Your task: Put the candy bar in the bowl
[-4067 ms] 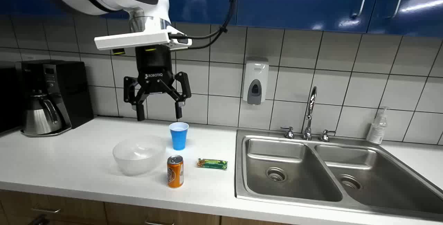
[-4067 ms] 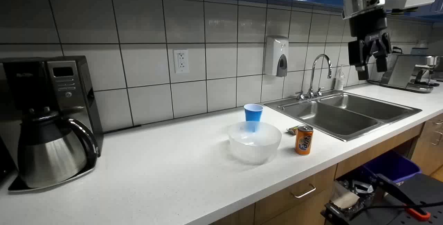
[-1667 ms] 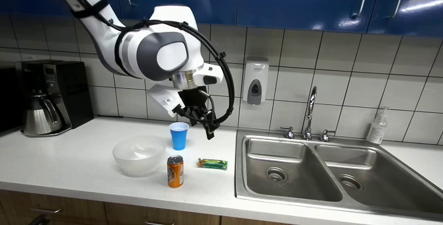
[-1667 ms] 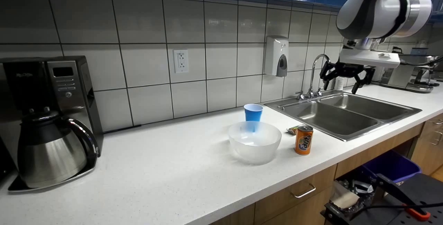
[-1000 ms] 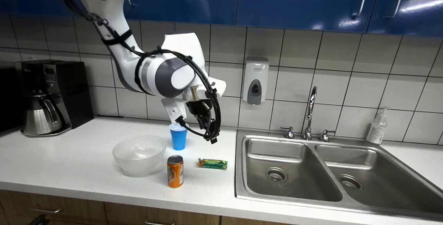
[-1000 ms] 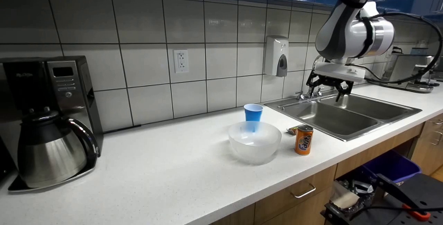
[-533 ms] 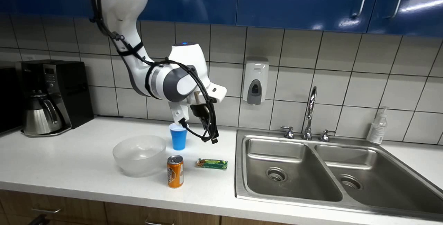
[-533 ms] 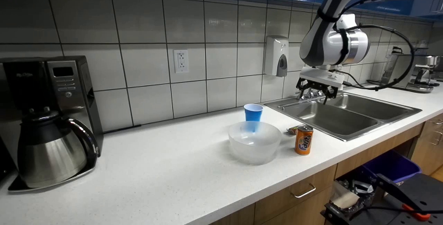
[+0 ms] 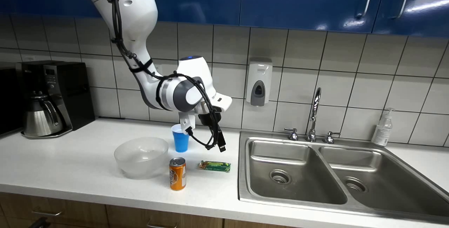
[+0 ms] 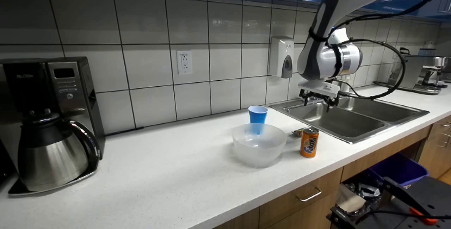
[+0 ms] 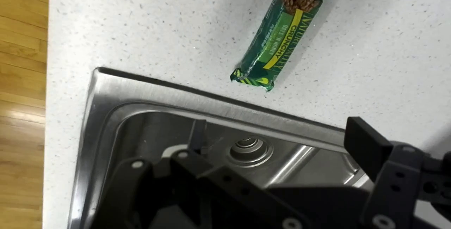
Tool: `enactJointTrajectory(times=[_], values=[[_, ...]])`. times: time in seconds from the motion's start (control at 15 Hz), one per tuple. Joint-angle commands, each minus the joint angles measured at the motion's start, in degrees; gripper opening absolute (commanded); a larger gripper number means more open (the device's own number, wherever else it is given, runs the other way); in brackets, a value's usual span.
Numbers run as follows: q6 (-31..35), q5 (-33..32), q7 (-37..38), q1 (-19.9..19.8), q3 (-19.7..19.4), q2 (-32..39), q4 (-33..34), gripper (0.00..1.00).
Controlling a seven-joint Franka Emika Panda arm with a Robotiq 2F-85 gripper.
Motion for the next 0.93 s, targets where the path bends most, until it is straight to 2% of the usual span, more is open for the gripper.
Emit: enactJointTrajectory(times=[0.0,0.87], values=[[-1.1,1.5,2.5,3.0,-2.6,4.2,3.7,1.00],[-3.9,4.6,3.2,3.5,-1.4,12.0,10.4,1.00]])
